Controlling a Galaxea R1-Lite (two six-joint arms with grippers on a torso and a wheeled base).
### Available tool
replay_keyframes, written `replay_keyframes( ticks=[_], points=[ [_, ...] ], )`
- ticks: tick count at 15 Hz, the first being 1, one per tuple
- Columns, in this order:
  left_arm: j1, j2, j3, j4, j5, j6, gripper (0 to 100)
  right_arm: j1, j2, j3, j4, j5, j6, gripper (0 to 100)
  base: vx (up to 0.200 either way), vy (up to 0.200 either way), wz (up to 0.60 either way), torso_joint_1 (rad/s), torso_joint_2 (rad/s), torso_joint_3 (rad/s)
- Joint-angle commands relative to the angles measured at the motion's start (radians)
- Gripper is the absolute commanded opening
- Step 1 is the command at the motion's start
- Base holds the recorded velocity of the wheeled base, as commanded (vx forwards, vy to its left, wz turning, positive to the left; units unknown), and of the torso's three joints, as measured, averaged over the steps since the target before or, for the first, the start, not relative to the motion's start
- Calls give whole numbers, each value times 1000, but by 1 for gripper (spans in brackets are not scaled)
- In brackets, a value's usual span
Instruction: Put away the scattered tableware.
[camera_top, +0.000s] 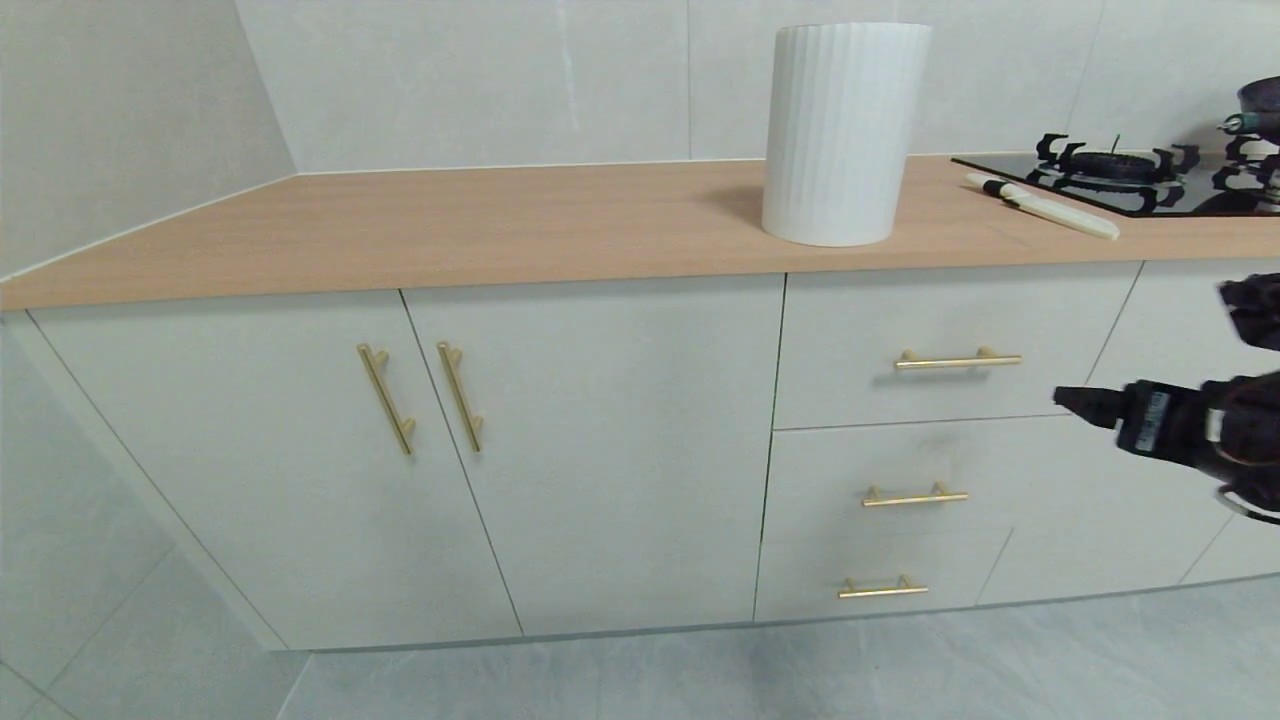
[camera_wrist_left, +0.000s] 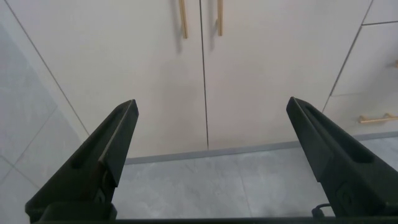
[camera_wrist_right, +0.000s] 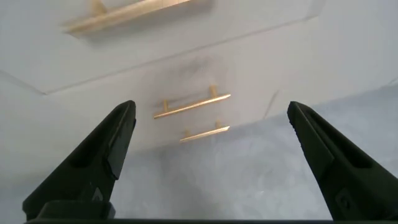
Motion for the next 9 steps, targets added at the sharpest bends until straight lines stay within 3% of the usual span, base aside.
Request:
replay_keyframes(
  ticks=[1, 6, 9],
  points=[
    [0, 0, 0, 0, 0, 0, 100, 24, -624, 333, 14, -29, -161, 100, 0, 0, 0, 0, 0, 0],
    [0, 0, 0, 0, 0, 0, 100, 16, -899, 594, 16, -87, -221, 100, 0, 0, 0, 0, 0, 0],
    [0, 0, 0, 0, 0, 0, 100, 16, -1035, 651, 25, -148, -324, 100, 0, 0, 0, 0, 0, 0]
  ],
)
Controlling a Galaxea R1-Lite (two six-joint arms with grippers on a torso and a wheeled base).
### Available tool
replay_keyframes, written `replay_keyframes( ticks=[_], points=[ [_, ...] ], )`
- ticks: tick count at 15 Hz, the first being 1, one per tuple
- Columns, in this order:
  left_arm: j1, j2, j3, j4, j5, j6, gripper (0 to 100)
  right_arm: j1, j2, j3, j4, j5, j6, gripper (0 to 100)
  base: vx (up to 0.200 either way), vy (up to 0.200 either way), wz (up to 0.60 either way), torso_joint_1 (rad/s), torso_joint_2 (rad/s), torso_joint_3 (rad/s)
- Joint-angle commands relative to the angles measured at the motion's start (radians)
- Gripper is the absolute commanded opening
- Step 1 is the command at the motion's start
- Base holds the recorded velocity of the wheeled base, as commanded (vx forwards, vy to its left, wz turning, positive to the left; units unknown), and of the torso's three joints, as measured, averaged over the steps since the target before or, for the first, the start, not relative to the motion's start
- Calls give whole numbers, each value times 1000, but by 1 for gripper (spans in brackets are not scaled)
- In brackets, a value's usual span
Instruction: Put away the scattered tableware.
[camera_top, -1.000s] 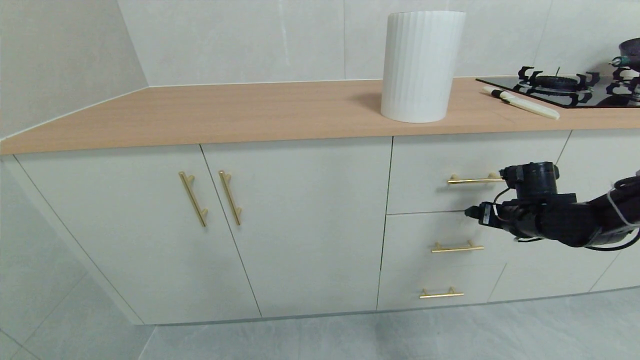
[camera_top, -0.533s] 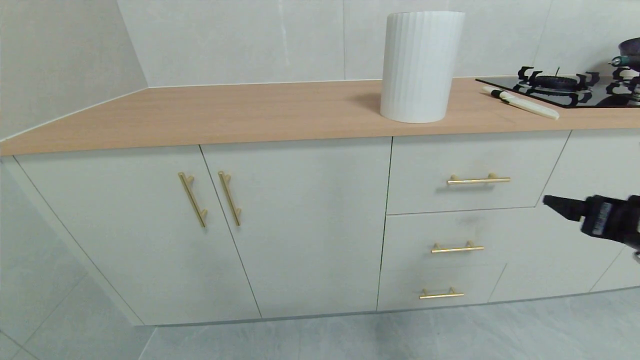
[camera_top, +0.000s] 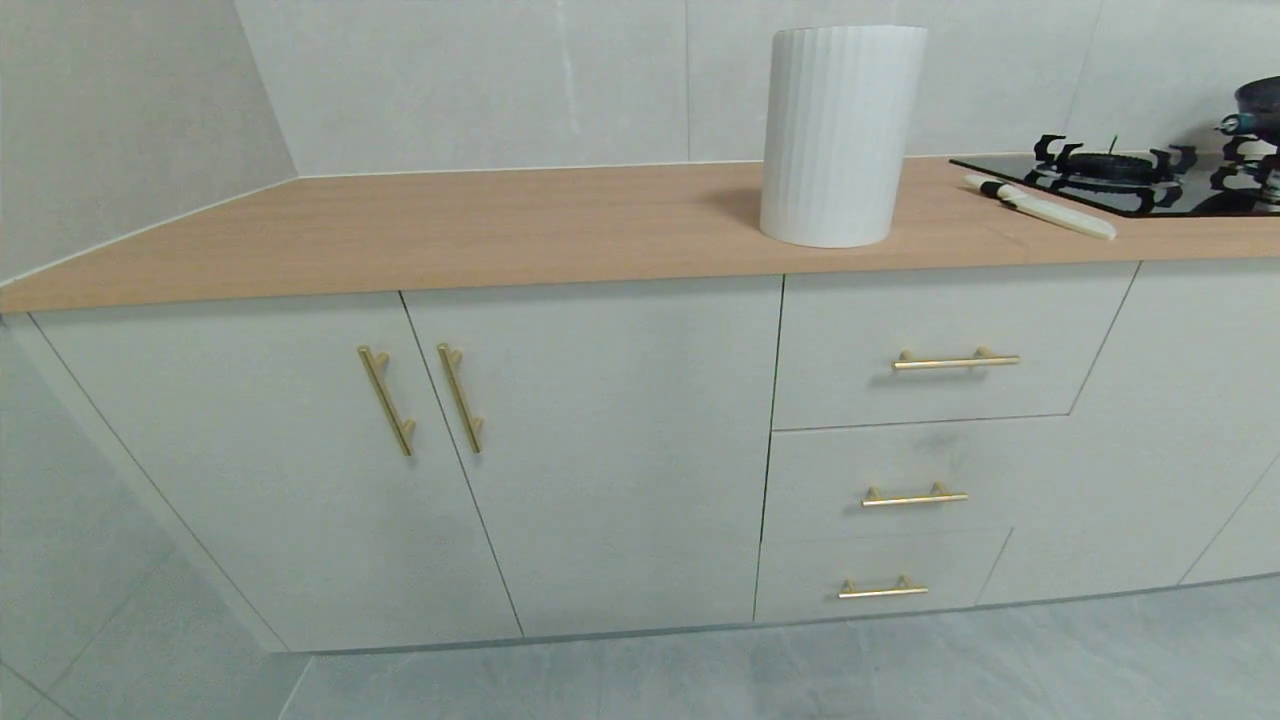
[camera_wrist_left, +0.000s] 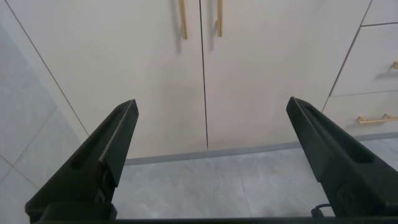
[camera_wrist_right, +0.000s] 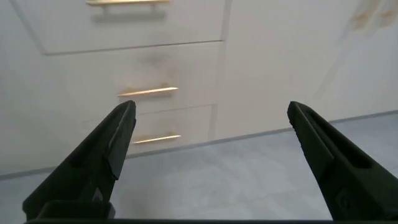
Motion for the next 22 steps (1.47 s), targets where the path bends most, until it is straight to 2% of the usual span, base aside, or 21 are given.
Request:
replay_keyframes(
  ticks=[1, 3, 4, 5, 6, 9, 11, 12, 13, 14, 20, 22],
  points=[
    [0, 0, 0, 0, 0, 0, 100, -3, -187, 46, 70, -46, -65, 100, 0, 0, 0, 0, 0, 0],
    [0, 0, 0, 0, 0, 0, 100, -5, -251, 23, 211, -98, -70, 100, 0, 0, 0, 0, 0, 0],
    [0, 0, 0, 0, 0, 0, 100, -37, -297, 20, 257, -123, -70, 100, 0, 0, 0, 0, 0, 0],
    [0, 0, 0, 0, 0, 0, 100, -54, -311, 21, 261, -127, -70, 100, 0, 0, 0, 0, 0, 0],
    [0, 0, 0, 0, 0, 0, 100, -138, -406, 40, 288, -121, -71, 100, 0, 0, 0, 0, 0, 0],
    [0, 0, 0, 0, 0, 0, 100, -146, -478, 60, 299, -90, -25, 100, 0, 0, 0, 0, 0, 0],
    [0, 0, 0, 0, 0, 0, 100, -146, -478, 60, 305, 52, 67, 100, 0, 0, 0, 0, 0, 0],
    [0, 0, 0, 0, 0, 0, 100, -146, -478, 60, 343, 250, 156, 100, 0, 0, 0, 0, 0, 0],
    [0, 0, 0, 0, 0, 0, 100, -144, -478, 60, 369, 305, 122, 100, 0, 0, 0, 0, 0, 0],
    [0, 0, 0, 0, 0, 0, 100, -144, -478, 60, 377, 308, 84, 100, 0, 0, 0, 0, 0, 0],
    [0, 0, 2, 0, 0, 9, 100, -146, -478, 60, 376, 312, 85, 100, 0, 0, 0, 0, 0, 0],
    [0, 0, 0, -2, -3, -15, 100, -144, -478, 60, 376, 312, 85, 100, 0, 0, 0, 0, 0, 0]
  ],
)
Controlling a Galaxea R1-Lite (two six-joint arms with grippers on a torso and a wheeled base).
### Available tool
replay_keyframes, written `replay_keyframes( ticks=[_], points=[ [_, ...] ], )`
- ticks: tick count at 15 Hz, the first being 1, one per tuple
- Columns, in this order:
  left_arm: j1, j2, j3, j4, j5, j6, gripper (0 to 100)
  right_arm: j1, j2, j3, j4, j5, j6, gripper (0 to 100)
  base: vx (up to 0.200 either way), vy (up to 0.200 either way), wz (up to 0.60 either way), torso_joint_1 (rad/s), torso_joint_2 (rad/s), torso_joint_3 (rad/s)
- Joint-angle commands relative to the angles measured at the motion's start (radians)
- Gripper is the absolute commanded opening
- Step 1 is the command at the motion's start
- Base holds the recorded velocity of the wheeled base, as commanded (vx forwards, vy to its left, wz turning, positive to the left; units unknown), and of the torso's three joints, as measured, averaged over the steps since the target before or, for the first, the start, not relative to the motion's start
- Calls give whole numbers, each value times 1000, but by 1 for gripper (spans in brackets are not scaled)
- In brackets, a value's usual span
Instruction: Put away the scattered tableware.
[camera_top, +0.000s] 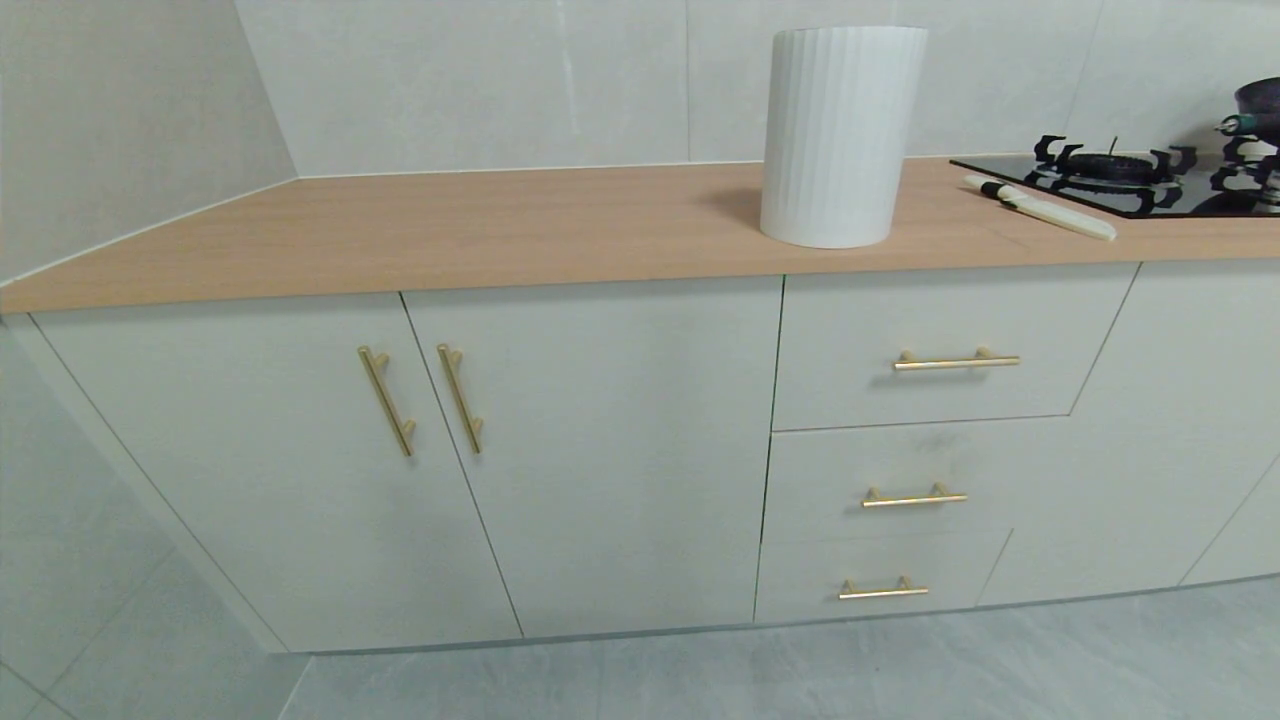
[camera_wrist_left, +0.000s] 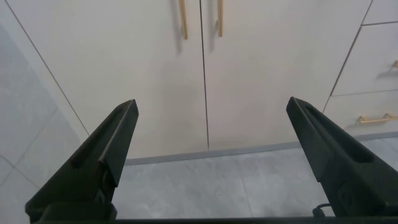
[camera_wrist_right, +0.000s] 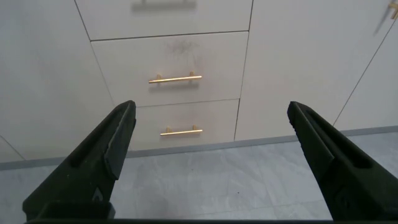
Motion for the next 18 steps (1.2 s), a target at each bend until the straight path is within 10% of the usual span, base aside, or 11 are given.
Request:
replay_keyframes(
  ticks=[1, 18],
  points=[
    [0, 0, -1, -2, -1, 0, 100, 1, 2, 0, 2, 1, 0, 100, 0, 0, 0, 0, 0, 0],
    [0, 0, -1, -2, 0, -7, 100, 1, 2, 0, 2, 21, 0, 100, 106, 0, 0, 0, 2, 2]
  ],
)
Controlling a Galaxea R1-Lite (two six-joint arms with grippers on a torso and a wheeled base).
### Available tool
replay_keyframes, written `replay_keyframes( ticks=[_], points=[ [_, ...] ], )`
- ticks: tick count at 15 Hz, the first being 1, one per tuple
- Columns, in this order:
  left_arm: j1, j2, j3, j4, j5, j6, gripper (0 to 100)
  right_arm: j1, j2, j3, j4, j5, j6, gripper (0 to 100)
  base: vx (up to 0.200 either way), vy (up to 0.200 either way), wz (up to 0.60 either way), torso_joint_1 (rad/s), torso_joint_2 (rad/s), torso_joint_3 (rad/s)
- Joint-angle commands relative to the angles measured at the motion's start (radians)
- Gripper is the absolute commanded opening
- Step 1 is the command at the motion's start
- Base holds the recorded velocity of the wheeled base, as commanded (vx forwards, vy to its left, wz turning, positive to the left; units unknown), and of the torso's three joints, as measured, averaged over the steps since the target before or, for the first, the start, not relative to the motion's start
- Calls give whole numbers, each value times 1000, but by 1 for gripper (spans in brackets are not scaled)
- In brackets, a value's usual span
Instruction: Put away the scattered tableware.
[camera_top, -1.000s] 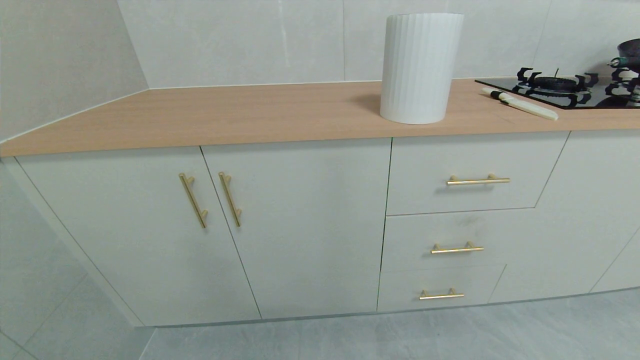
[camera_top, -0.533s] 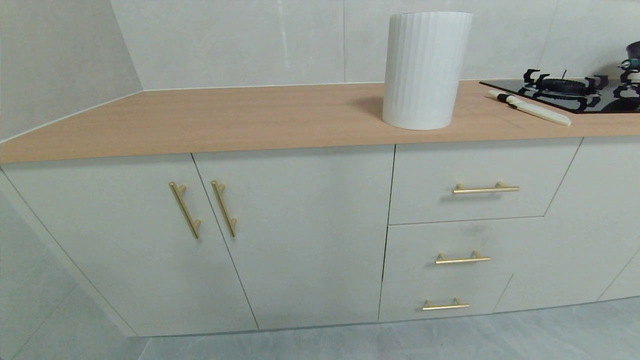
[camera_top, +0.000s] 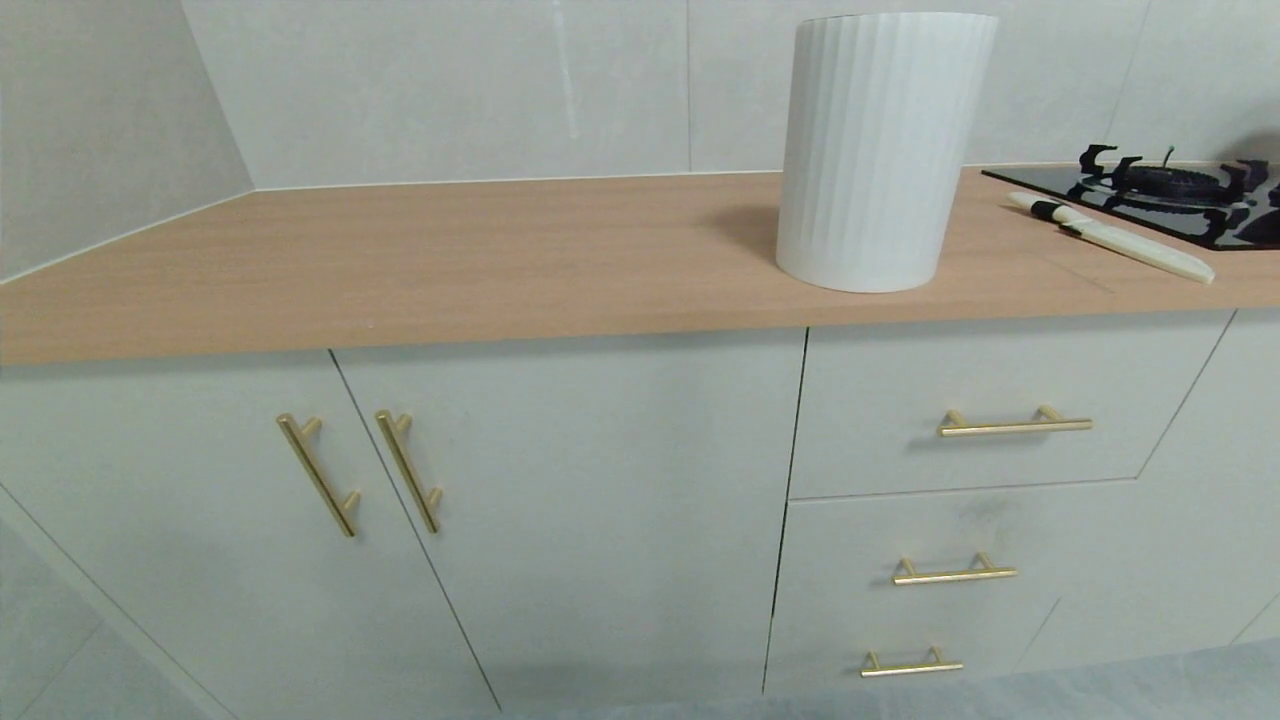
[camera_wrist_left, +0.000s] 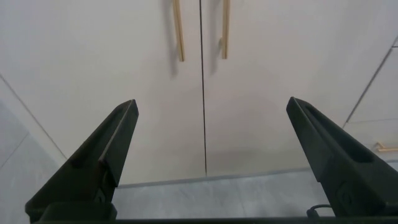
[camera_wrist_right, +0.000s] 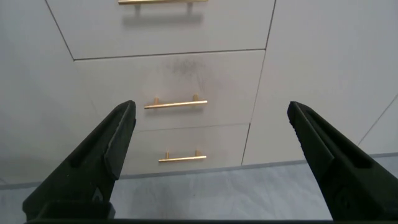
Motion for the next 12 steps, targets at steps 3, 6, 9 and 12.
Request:
replay_keyframes(
  ticks=[3, 6, 9, 12],
  points=[
    [0, 0, 0, 0, 0, 0, 100, 0, 2, 0, 0, 2, -2, 100, 0, 0, 0, 0, 0, 0],
    [0, 0, 0, 0, 0, 0, 100, 0, 2, 0, 0, 2, -2, 100, 0, 0, 400, 2, 3, 3],
    [0, 0, 0, 0, 0, 0, 100, 0, 2, 0, 0, 2, -2, 100, 0, 0, 0, 0, 0, 0],
    [0, 0, 0, 0, 0, 0, 100, 0, 2, 0, 0, 2, -2, 100, 0, 0, 0, 0, 0, 0]
  ],
)
